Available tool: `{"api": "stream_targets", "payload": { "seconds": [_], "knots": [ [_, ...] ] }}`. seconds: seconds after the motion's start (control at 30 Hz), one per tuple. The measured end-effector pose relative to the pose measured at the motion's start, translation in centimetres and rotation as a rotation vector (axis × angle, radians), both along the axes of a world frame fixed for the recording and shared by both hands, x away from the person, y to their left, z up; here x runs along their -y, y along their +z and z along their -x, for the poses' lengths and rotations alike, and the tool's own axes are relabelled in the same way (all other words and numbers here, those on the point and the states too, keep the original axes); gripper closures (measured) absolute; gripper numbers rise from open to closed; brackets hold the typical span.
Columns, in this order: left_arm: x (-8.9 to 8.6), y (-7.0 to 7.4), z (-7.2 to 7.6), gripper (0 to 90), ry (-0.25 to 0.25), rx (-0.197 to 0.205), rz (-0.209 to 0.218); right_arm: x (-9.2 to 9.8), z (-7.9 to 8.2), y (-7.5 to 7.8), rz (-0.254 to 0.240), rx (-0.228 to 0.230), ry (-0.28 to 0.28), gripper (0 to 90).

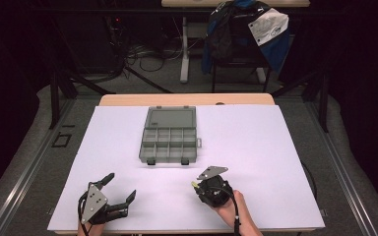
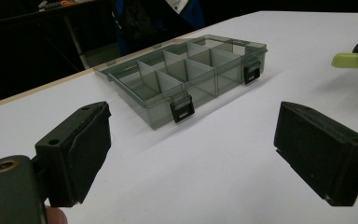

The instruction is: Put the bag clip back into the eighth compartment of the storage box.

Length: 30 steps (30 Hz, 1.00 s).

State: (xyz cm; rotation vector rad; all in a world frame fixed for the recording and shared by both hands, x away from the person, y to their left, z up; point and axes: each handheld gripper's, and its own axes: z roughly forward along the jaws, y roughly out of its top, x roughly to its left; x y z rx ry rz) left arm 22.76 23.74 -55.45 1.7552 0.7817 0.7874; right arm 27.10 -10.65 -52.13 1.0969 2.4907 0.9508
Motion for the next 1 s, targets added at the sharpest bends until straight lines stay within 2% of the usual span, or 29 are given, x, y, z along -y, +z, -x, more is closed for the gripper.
{"api": "stream_targets", "payload": {
  "seconds": [0.27, 0.4, 0.47, 1.0],
  "knots": [
    [0.0, 0.0, 0.0, 10.8, 0.000, 0.000, 0.000, 0.3, -0.5, 0.9, 0.009, 0.030, -0.001, 79.8],
    [0.0, 0.0, 0.0, 10.8, 0.000, 0.000, 0.001, 0.4, -0.7, 1.0, -0.010, 0.057, 0.007, 79.8],
    [0.0, 0.0, 0.0, 10.8, 0.000, 0.000, 0.001, 0.5, -0.7, 1.2, 0.000, 0.047, 0.010, 79.8],
    [-0.1, 0.1, 0.1, 10.8, -0.005, 0.003, 0.003, 0.7, -1.9, 2.1, -0.009, 0.087, 0.005, 79.9]
  ]
}}
